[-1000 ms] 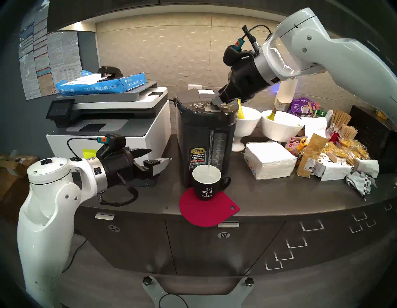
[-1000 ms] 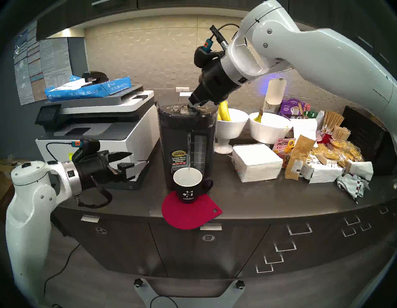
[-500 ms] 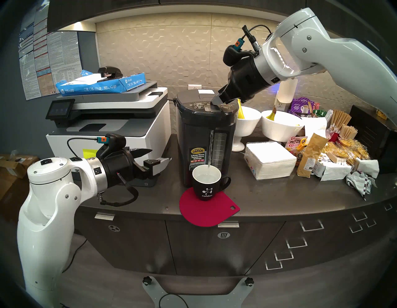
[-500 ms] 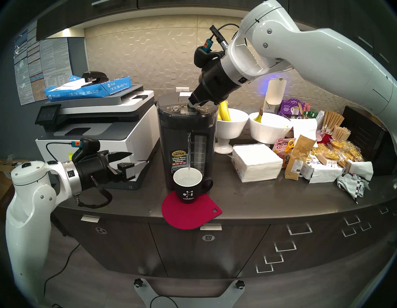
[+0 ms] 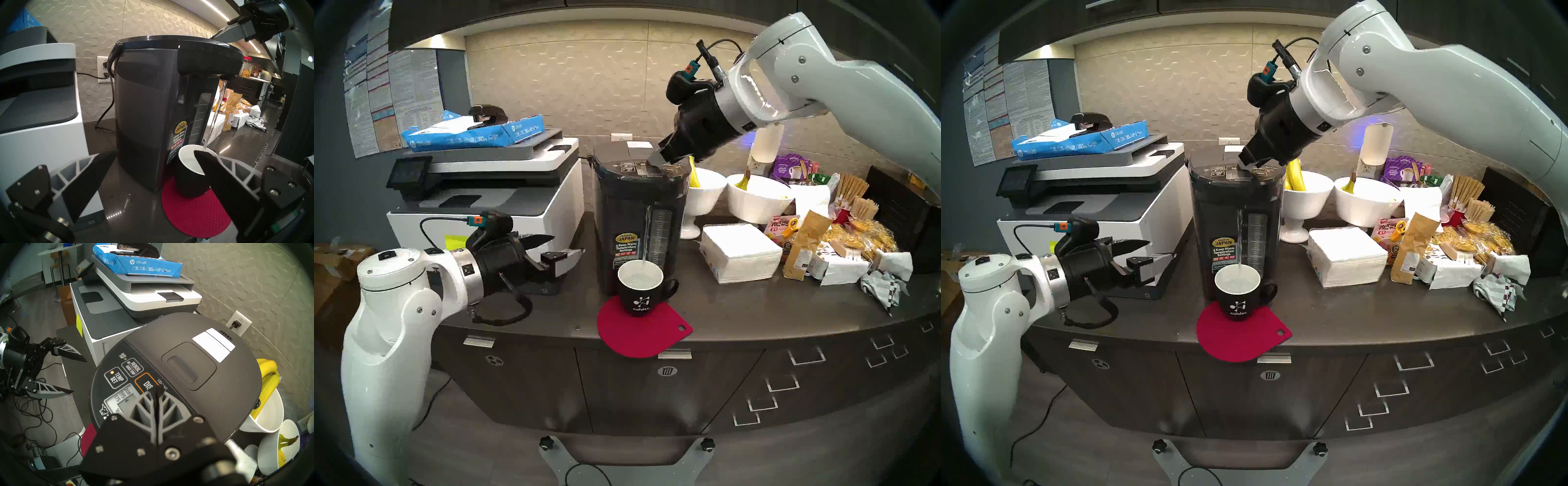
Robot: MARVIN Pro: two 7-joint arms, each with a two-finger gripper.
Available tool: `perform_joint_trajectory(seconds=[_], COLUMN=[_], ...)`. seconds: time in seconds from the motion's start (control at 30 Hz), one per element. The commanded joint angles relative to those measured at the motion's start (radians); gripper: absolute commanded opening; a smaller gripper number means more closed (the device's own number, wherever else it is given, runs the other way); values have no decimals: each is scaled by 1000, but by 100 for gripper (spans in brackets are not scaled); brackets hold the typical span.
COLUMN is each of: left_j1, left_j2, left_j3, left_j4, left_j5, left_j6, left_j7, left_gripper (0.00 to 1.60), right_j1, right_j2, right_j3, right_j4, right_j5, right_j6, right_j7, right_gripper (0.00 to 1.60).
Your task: Press the water dispenser button and fill the cup
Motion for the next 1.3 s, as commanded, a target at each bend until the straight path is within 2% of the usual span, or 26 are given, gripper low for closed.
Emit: perform_joint_trajectory(seconds=[0.0, 1.27], left_j1=[-1, -1], left_j2=[0, 0], left_j3=[0, 0], left_j4=[-11, -11], left_j5=[0, 0], left_j6=[0, 0], left_j7=[-1, -1], left_gripper=[160, 160], right_j1=[-34, -34], right_j2=[-12, -12], right_j3=[-36, -36], right_j4=[-8, -8], right_j5=[3, 3], right_j6=[22, 22], right_j7=[8, 8], right_gripper=[0, 0])
